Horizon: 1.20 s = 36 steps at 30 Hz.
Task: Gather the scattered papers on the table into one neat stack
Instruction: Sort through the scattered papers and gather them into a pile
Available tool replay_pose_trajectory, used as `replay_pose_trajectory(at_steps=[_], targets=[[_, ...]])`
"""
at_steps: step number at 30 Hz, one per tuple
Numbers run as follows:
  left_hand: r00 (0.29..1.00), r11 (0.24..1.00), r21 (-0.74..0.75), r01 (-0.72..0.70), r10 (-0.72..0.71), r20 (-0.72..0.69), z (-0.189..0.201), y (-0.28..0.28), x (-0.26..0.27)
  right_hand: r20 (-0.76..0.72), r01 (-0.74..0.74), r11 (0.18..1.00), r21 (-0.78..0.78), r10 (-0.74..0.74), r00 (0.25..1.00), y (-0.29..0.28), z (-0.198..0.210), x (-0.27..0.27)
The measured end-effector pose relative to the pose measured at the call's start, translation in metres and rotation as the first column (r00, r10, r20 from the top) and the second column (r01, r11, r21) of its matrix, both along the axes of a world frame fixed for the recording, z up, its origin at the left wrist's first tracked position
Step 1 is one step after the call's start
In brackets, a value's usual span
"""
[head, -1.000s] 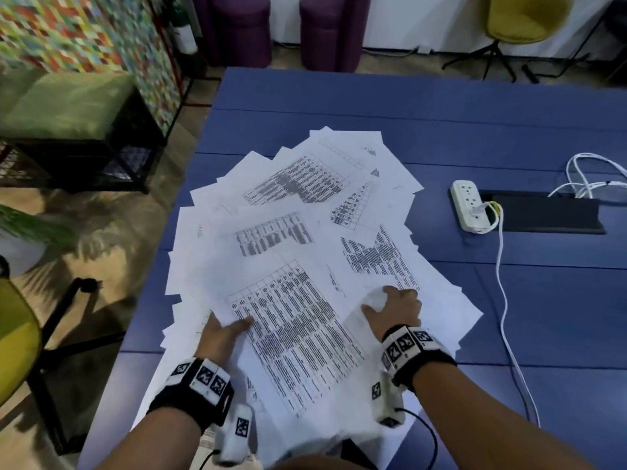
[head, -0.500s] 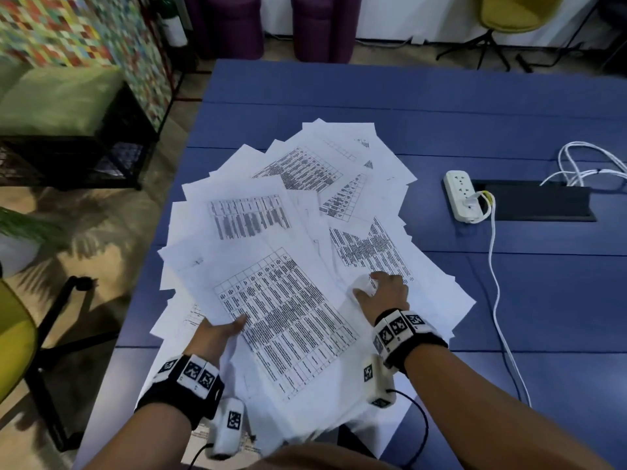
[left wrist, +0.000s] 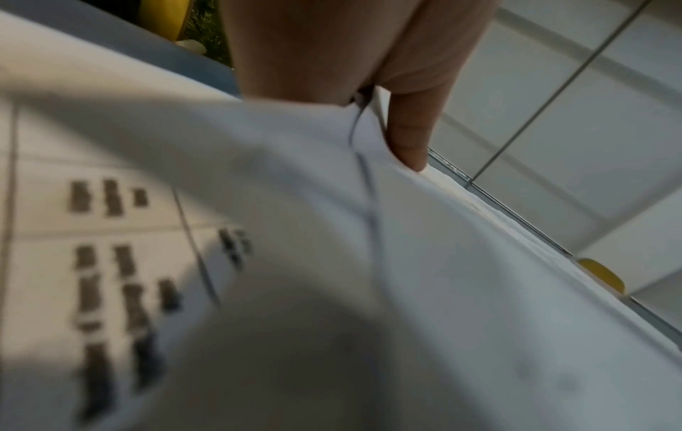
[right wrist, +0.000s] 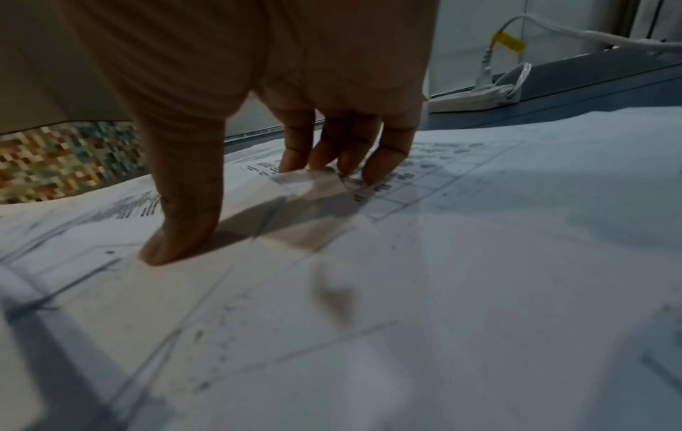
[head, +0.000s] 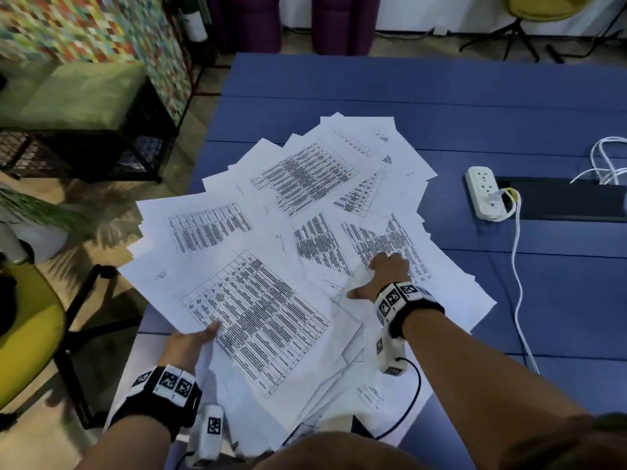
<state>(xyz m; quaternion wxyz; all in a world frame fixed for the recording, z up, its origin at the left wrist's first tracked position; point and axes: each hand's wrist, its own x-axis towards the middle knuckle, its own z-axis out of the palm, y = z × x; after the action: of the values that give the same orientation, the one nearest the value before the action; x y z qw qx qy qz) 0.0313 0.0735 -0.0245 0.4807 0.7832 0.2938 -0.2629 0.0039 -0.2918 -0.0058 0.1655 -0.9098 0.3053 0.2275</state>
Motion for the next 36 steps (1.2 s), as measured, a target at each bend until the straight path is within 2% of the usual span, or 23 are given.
replay_pose_trajectory(at_steps=[4, 7, 8, 10, 12, 17, 21, 24, 25, 27, 30, 34, 36], targets=[[1.000, 1.000, -0.016, -0.004, 0.004, -0.012, -0.002, -0.004, 0.000, 0.049, 0.053, 0.998, 0.031, -0.054, 0.997, 0.005, 0.004, -0.003], [1.000, 0.999, -0.039, -0.020, 0.021, 0.008, 0.001, -0.006, -0.002, 0.175, 0.166, 0.935, 0.314, -0.228, 0.958, 0.008, 0.000, -0.006], [1.000, 0.999, -0.046, -0.008, 0.008, 0.010, 0.002, -0.007, -0.003, 0.175, 0.179, 0.916, 0.358, -0.254, 0.951, 0.007, -0.002, -0.006], [1.000, 0.999, -0.042, 0.014, -0.014, -0.008, 0.003, -0.012, -0.009, 0.168, 0.193, 0.907, 0.374, -0.271, 0.948, 0.004, -0.003, -0.008], [1.000, 0.999, -0.042, 0.010, -0.010, -0.003, 0.000, -0.015, -0.013, 0.182, 0.259, 0.880, 0.399, -0.353, 0.918, -0.003, -0.002, -0.010], [0.998, 0.998, 0.026, 0.050, -0.050, -0.027, -0.003, -0.021, -0.017, 0.206, 0.414, 0.842, 0.346, -0.499, 0.842, -0.048, 0.006, -0.041], [0.998, 0.997, 0.041, 0.060, -0.059, -0.025, 0.001, -0.032, -0.016, 0.131, 0.441, 0.853, 0.278, -0.489, 0.863, -0.088, 0.007, -0.072], [0.994, 0.994, 0.020, 0.108, -0.108, 0.002, 0.004, -0.044, -0.015, 0.057, 0.363, 0.881, 0.303, -0.397, 0.916, -0.102, 0.007, -0.085], [0.994, 0.994, 0.005, 0.111, -0.111, 0.014, 0.005, -0.048, -0.016, 0.069, 0.321, 0.894, 0.311, -0.358, 0.931, -0.105, 0.009, -0.087], [0.987, 0.983, 0.082, 0.162, -0.161, -0.011, 0.008, -0.057, -0.019, 0.133, 0.305, 0.890, 0.339, -0.367, 0.921, -0.109, 0.011, -0.088], [0.992, 0.980, 0.155, 0.124, -0.122, -0.026, 0.002, -0.060, -0.020, 0.223, 0.304, 0.894, 0.328, -0.386, 0.895, -0.112, 0.015, -0.074], [0.991, 0.980, 0.155, 0.124, -0.114, -0.070, -0.008, -0.057, -0.019, 0.218, 0.256, 0.911, 0.322, -0.334, 0.917, -0.112, 0.014, -0.044], [0.992, 0.984, 0.137, 0.113, -0.104, -0.073, -0.021, -0.050, -0.019, 0.202, 0.187, 0.936, 0.298, -0.253, 0.946, -0.107, 0.013, -0.031]])
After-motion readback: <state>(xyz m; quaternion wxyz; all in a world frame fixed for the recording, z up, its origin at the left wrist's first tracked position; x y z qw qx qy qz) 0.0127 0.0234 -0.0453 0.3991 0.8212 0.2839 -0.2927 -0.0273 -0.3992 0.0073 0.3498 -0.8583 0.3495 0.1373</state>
